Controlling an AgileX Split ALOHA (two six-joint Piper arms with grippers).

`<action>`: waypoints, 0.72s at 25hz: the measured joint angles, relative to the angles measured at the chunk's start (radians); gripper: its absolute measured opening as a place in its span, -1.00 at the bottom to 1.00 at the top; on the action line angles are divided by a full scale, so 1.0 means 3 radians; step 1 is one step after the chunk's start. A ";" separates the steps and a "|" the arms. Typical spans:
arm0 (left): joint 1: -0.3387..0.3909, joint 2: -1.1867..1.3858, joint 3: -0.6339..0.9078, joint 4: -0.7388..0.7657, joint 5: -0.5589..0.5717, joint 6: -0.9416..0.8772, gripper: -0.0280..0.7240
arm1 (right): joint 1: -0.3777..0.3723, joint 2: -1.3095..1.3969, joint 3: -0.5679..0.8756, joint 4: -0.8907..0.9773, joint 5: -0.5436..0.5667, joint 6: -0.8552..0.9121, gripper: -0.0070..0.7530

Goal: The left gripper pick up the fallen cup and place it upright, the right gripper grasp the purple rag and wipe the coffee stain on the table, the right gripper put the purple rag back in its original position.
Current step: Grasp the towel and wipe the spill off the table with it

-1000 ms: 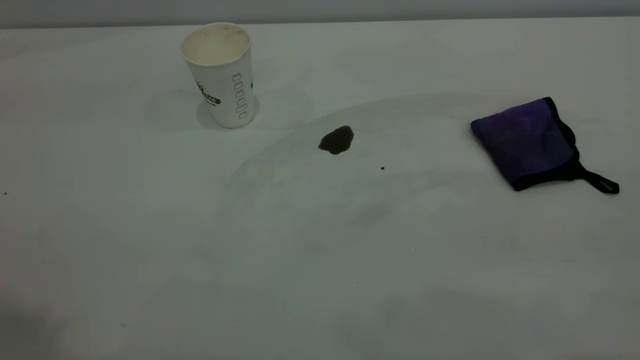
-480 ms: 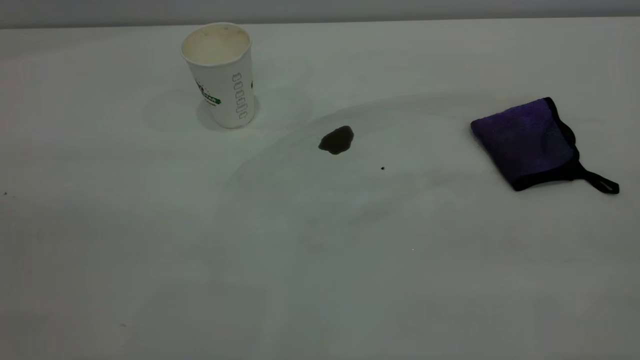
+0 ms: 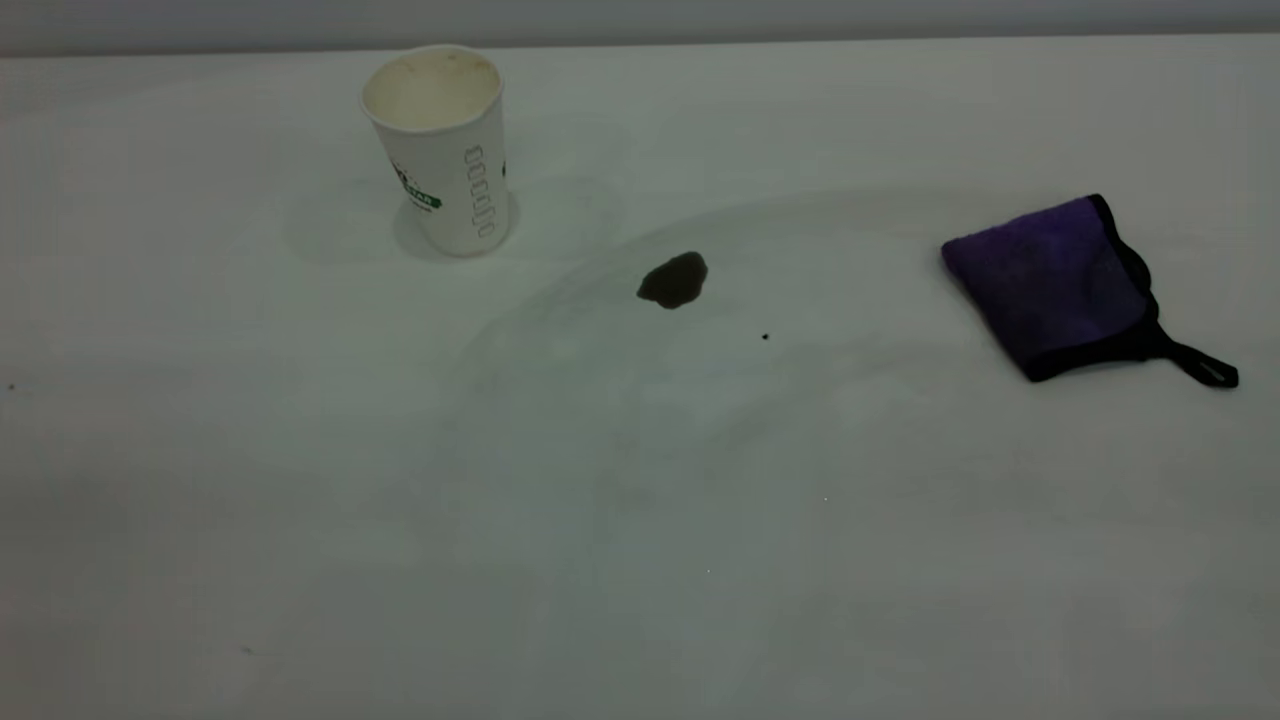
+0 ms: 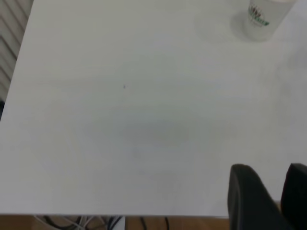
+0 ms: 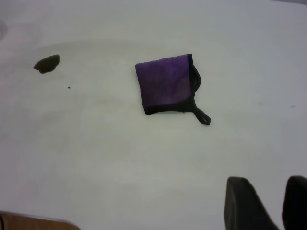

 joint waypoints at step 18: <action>0.0000 -0.0060 0.0016 0.0009 0.0034 0.0000 -0.29 | 0.0000 0.0000 0.0000 0.0000 0.0000 0.0000 -0.36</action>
